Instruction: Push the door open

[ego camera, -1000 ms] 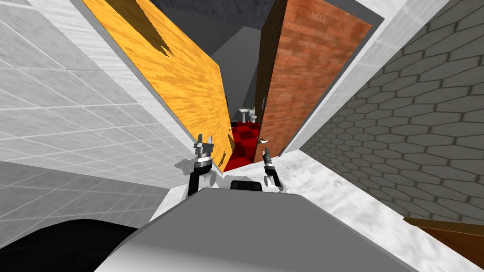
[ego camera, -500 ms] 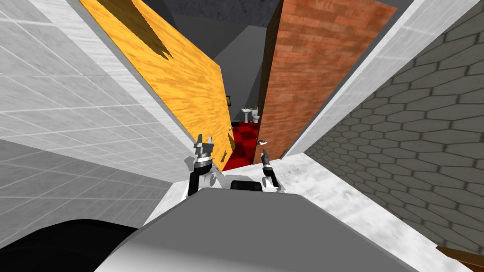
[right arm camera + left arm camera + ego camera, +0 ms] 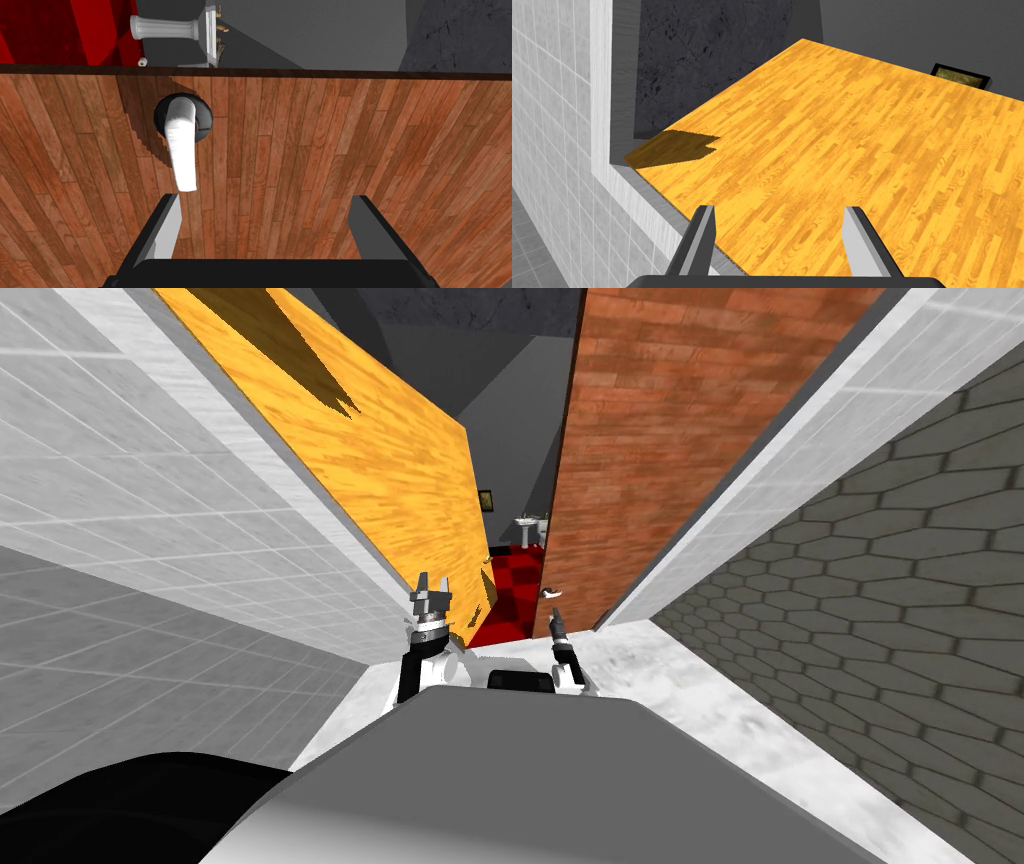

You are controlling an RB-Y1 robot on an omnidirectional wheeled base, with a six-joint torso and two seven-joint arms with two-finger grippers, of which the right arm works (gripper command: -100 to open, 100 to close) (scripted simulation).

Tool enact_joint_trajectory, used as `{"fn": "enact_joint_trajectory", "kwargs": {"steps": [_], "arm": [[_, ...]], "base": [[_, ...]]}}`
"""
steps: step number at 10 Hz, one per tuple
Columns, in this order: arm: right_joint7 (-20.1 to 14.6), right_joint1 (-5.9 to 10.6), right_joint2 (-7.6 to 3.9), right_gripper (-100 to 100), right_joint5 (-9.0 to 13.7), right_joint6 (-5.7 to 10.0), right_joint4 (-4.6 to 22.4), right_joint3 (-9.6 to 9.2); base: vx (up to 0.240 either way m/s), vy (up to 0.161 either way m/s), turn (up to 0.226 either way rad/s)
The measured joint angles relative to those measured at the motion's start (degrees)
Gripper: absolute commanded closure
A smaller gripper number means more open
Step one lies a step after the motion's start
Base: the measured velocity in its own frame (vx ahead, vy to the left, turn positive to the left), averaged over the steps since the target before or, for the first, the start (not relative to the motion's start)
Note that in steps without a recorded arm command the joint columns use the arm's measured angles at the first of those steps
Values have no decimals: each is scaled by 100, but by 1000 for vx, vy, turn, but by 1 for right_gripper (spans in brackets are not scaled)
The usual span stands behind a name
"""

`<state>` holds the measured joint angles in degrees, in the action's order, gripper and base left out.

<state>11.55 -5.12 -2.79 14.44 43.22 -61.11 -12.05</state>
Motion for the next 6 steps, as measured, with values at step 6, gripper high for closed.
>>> {"fn": "enact_joint_trajectory", "kwargs": {"steps": [6], "arm": [[135,183,177,-100,86,55,594,-109]], "base": [[25,-143,104]]}}
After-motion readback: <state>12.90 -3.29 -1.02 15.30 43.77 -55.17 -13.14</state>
